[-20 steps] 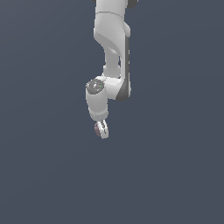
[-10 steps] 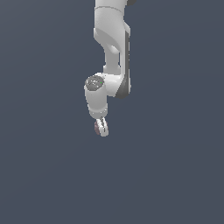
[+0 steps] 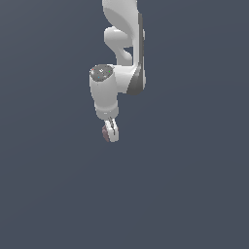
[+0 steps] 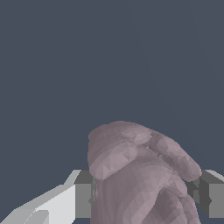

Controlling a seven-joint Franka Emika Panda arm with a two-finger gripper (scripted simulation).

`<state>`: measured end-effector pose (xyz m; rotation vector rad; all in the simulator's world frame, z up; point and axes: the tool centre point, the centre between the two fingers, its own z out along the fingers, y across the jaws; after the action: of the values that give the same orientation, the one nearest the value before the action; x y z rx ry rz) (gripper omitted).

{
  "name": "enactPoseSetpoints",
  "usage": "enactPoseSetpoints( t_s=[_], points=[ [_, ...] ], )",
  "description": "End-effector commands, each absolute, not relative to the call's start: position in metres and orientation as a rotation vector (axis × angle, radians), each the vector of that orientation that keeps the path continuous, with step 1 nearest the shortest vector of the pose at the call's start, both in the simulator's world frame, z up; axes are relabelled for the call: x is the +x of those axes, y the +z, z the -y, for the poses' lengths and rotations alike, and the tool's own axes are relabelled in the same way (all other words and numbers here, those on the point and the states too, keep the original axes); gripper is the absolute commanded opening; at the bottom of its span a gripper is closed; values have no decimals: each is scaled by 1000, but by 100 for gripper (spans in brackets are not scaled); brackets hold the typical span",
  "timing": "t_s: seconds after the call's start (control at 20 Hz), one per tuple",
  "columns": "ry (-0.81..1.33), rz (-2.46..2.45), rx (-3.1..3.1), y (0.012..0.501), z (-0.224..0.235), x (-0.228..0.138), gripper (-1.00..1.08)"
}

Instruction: Pick up the object and move it to a goal position.

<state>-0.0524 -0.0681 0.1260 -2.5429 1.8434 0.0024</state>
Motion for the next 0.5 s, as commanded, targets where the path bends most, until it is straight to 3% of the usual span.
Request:
enactPoseSetpoints(
  t_s=[0.0,0.45],
  points=[
    [2,-1844,-2542,149,70,-57,-100],
    [1,-1847,-2542,248,77,-77,-100]
  ],
)
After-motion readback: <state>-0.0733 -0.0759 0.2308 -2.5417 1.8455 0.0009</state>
